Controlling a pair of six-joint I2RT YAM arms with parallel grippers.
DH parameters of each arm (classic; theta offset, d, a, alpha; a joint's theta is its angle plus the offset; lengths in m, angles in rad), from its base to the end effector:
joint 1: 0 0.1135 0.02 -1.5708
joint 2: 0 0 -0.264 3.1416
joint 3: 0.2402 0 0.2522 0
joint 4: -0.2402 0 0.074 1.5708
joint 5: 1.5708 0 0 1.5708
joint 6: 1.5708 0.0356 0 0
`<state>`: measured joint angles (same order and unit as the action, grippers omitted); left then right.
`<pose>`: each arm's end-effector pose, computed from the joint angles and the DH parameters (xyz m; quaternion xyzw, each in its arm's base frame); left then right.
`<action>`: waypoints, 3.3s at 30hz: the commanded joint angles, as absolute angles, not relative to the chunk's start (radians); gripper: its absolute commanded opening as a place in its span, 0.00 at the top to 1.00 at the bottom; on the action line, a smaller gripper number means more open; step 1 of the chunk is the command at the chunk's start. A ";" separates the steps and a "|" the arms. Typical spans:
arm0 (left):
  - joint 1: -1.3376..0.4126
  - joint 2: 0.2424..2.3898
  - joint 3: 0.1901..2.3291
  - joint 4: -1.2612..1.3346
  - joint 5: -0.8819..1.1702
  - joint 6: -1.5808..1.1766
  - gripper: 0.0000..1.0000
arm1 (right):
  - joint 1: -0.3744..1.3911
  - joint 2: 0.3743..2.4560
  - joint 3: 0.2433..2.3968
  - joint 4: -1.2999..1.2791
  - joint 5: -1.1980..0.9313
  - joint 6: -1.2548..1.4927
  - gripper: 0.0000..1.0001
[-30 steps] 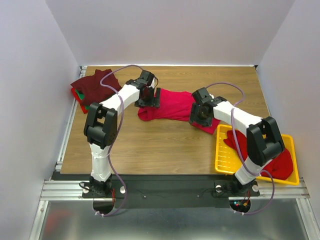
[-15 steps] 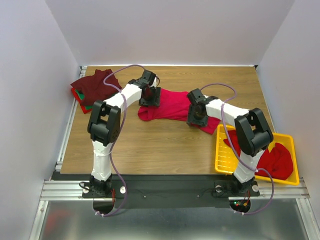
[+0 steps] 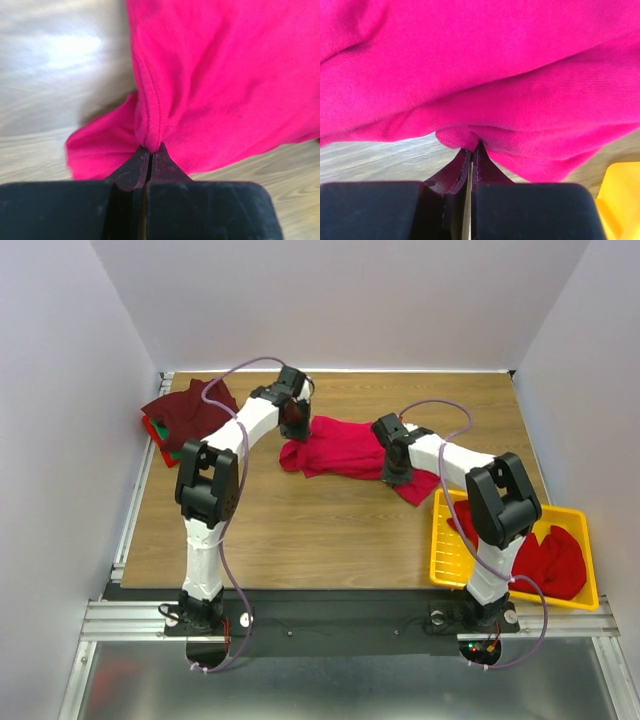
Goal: Fold and stack the t-shirts
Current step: Flatten the tshirt out
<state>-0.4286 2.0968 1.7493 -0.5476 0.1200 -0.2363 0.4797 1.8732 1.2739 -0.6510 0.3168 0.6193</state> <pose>0.4273 -0.1999 0.2295 0.1102 0.9355 -0.1615 0.2943 0.3322 0.1603 0.1746 0.0931 0.9707 -0.0505 0.2157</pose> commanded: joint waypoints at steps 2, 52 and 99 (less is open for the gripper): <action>-0.292 1.955 1.941 -0.610 0.126 -0.271 1.00 | 0.485 1.717 1.390 -0.696 0.390 0.577 1.00; -0.213 2.151 2.294 -0.473 0.210 -0.408 0.02 | 0.337 1.571 1.697 -0.868 0.566 0.506 1.00; -0.515 1.535 0.805 -0.393 0.106 -0.561 0.54 | 0.318 1.646 1.554 -0.772 0.287 0.480 1.00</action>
<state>-0.5152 1.5219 0.8181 -0.3485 0.1776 -0.5674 0.3264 1.6970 1.5673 -0.8246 0.3077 0.4618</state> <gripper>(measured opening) 0.476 0.025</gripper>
